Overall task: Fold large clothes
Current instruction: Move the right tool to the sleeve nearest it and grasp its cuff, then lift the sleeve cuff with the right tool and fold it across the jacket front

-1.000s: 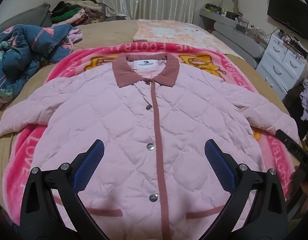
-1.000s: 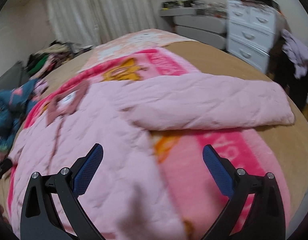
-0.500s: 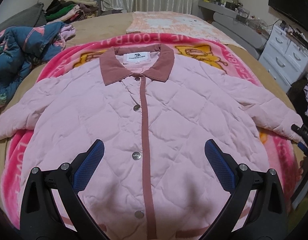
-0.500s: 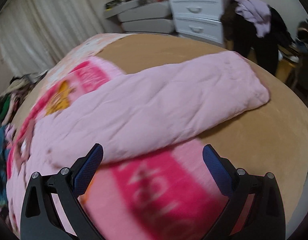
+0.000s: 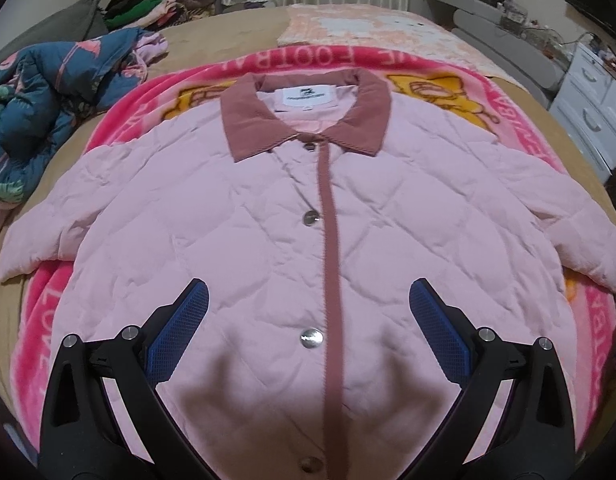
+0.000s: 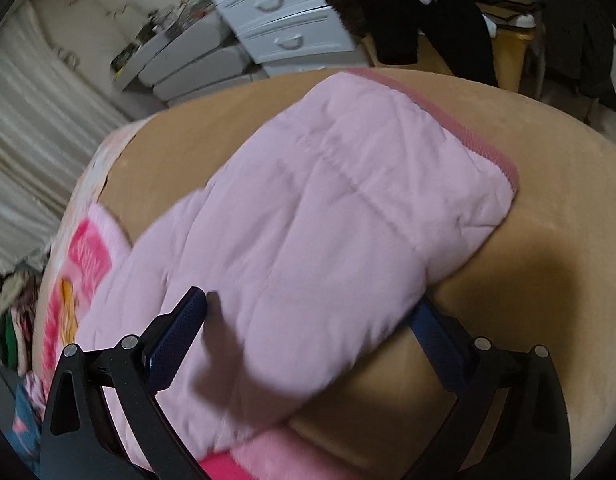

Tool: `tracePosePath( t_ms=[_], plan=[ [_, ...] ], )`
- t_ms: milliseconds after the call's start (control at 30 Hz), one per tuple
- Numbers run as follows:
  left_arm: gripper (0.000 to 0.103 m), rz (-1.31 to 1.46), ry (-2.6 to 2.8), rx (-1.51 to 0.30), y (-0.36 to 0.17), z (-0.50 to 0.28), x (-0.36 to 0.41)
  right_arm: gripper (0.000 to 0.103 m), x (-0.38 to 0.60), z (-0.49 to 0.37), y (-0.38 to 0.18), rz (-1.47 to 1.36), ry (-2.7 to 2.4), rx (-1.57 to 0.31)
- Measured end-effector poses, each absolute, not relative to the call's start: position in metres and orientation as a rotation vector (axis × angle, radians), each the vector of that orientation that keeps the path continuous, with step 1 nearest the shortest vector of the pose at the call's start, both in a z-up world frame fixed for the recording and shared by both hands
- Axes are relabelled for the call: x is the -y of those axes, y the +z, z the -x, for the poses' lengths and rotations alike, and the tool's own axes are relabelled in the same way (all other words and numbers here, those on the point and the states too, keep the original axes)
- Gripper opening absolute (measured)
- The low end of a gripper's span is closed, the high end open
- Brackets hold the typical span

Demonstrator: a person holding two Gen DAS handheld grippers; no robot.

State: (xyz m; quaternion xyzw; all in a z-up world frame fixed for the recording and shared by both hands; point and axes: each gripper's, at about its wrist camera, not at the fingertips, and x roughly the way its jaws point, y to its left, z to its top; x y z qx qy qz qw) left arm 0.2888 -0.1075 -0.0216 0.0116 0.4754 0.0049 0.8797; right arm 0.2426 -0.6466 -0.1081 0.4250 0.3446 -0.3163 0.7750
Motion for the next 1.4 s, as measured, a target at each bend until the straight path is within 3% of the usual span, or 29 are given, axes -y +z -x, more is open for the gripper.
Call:
tracePosePath(
  t_ms=[67, 100, 133, 167, 233, 333, 600, 833, 1100, 1400],
  plan=[
    [0.094, -0.014, 0.019, -0.997, -0.023, -0.293, 0.102, 0.094, 0.654, -0.244, -0.108, -0.941, -0.68, -0.716],
    [0.094, -0.01, 0.021, -0.998, -0.023, -0.294, 0.099, 0.085, 0.657, -0.244, -0.108, -0.948, -0.676, -0.703],
    [0.094, -0.006, 0.024, -1.0, -0.023, -0.295, 0.097, 0.069, 0.66, -0.243, -0.107, -0.951, -0.679, -0.692],
    [0.094, -0.001, 0.027, -1.0, -0.022, -0.297, 0.093, 0.061, 0.662, -0.245, -0.107, -0.956, -0.675, -0.685],
    [0.094, 0.002, 0.031, -1.001, -0.02, -0.299, 0.086, 0.028, 0.662, -0.249, -0.1, -0.965, -0.596, -0.647],
    [0.094, -0.002, 0.036, -0.997, -0.014, -0.303, 0.077, 0.021, 0.649, -0.256, -0.065, -0.827, -0.557, -0.61],
    [0.094, 0.027, 0.033, -0.953, 0.011, -0.309, 0.049, 0.016, 0.576, -0.278, 0.048, -0.552, -0.363, -0.461],
    [0.094, 0.06, 0.043, -0.904, 0.038, -0.314, 0.024, 0.016, 0.512, -0.299, 0.115, -0.456, -0.202, -0.398],
    [0.094, 0.103, 0.056, -0.814, 0.072, -0.313, -0.006, 0.015, 0.434, -0.321, 0.164, -0.358, -0.06, -0.362],
    [0.094, 0.149, 0.002, -0.828, 0.056, -0.313, -0.03, 0.015, 0.344, -0.334, 0.168, -0.264, 0.085, -0.364]
  ],
)
